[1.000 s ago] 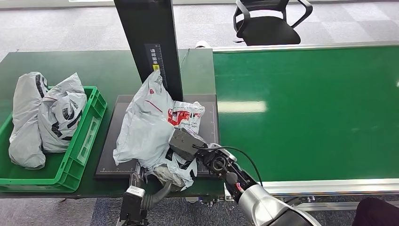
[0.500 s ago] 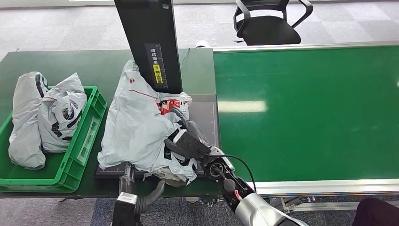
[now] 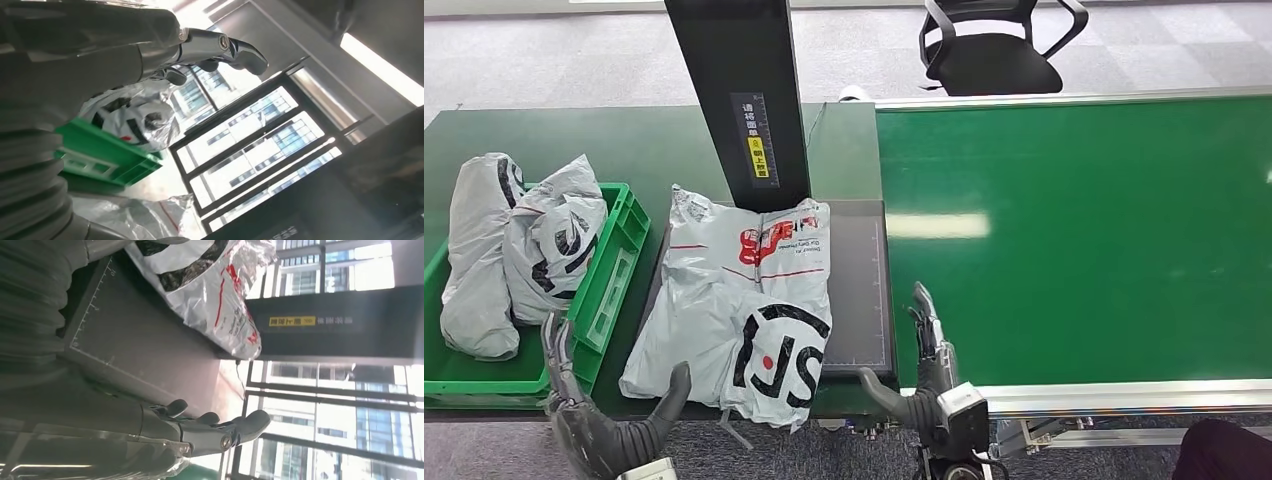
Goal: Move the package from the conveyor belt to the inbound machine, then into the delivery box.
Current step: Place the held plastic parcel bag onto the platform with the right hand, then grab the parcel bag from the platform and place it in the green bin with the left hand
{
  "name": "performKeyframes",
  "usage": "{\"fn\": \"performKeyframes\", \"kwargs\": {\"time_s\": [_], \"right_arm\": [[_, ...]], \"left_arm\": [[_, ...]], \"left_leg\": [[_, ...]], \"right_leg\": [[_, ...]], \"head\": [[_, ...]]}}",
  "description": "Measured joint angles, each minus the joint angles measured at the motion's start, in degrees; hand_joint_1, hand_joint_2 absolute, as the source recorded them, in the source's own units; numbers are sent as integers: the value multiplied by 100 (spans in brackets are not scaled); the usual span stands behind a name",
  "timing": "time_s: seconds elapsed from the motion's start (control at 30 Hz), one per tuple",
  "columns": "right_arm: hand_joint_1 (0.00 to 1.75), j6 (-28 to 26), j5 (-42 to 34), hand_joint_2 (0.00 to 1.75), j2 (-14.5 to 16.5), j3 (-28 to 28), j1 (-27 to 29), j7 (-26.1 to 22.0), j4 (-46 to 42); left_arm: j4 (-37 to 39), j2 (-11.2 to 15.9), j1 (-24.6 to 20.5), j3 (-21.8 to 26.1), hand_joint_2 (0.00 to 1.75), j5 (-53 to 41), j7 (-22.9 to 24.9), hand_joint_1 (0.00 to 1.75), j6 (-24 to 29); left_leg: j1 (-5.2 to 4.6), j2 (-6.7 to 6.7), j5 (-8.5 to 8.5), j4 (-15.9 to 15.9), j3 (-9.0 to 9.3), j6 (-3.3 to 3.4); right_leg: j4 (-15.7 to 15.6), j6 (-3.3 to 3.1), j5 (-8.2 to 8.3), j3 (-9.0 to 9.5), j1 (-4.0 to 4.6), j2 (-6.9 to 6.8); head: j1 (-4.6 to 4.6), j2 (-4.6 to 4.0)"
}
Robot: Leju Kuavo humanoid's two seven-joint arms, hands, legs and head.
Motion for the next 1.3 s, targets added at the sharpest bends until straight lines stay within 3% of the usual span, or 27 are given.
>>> {"fn": "performKeyframes", "kwargs": {"time_s": [0.3, 0.43, 0.6, 0.77, 1.03, 1.3], "right_arm": [[0, -128, -52, 175, -90, -16, 292, 38, -564], [0, -181, -68, 175, -106, -20, 307, 52, -658], [0, -199, -39, 175, -117, -20, 296, 68, -837], [0, -99, -34, 175, -134, -17, 228, 69, -881], [0, 126, -31, 175, -145, -21, 85, 89, -879], [0, 193, 46, 175, -145, -32, 71, 122, -879]], "left_arm": [[-452, -30, -8, 285, 175, -503, 0, 0, 2], [-292, -36, -196, 368, 175, -818, 126, 0, -5], [1284, 30, -865, -78, 175, -2558, 1555, 0, -20], [2914, 171, -1634, -358, 175, -2987, 2158, 0, -113], [5061, 261, -2660, -450, 175, -2852, 2145, 0, -75], [5482, 262, -2907, -437, 175, -2877, 2103, 0, -81]], "left_leg": [[0, -2, 2, 1, 14, 1], [-2, -5, 2, 1, 17, 1], [-6, 1, 3, 2, 25, 3], [-6, -1, 7, 2, 31, 4], [-6, -2, 8, 2, 30, 4], [-6, -5, 7, 1, 51, 5]], "right_leg": [[0, 0, 1, 14, 0, 0], [-1, 0, 0, 14, -2, -1], [-2, -1, 4, 21, -5, 2], [-1, -2, 6, 27, -5, 3], [0, -2, 6, 31, -5, 4], [-1, -2, 5, 56, -5, 1]], "head": [[1, 0], [-1, 0], [1, 0], [-1, 0], [-1, 0], [1, 0]]}}
